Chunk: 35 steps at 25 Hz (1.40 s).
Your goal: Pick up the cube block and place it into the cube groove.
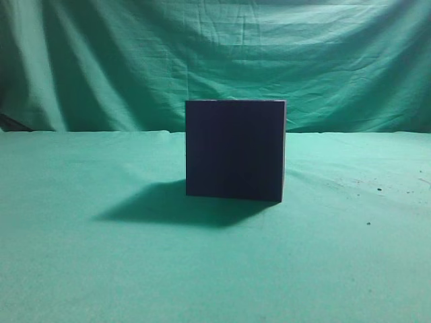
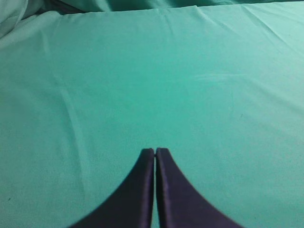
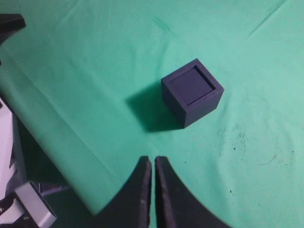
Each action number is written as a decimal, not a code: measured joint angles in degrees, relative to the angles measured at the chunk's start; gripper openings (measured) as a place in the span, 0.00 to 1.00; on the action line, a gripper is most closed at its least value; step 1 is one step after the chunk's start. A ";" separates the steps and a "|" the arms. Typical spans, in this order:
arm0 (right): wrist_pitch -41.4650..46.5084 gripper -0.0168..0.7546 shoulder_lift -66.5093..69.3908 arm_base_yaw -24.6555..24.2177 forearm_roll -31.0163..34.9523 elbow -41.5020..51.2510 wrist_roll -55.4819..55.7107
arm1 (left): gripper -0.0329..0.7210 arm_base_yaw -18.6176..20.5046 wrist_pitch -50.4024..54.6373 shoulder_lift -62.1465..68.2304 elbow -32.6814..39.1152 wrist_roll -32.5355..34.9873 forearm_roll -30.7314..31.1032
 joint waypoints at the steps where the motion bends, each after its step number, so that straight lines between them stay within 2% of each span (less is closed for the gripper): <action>1: -1.51 0.02 -2.70 0.00 -0.13 1.71 -0.11 | 0.04 0.00 0.00 0.00 0.00 0.00 0.00; 4: -4.54 0.02 -8.84 0.00 -0.24 7.06 -0.46 | 0.04 0.00 0.00 0.00 0.00 0.00 0.00; 7: -3.11 0.02 -12.64 0.00 -0.24 10.49 -0.46 | 0.04 0.00 0.00 0.00 0.00 0.00 0.00; 14: -1.72 0.02 -14.31 0.00 -1.19 11.16 -0.98 | 0.04 0.00 0.00 0.00 0.00 0.00 0.00; 19: -11.33 0.02 -16.39 -1.10 -2.76 15.43 -2.45 | 0.04 0.00 0.00 0.00 0.00 0.00 0.00; 22: -20.68 0.02 -20.21 -6.45 -2.65 22.16 -3.10 | 0.04 0.00 0.00 0.00 0.00 0.00 0.00; 27: -35.98 0.02 -29.52 -19.00 -2.02 36.50 -3.23 | 0.04 0.00 0.00 0.00 0.00 0.00 0.00; 30: -43.54 0.02 -35.21 -27.01 0.47 45.01 -3.23 | 0.04 0.00 0.00 0.00 0.00 0.00 0.00; 35: -49.33 0.02 -41.79 -39.42 3.48 56.73 -3.23 | 0.04 0.00 0.00 0.00 0.00 0.00 0.00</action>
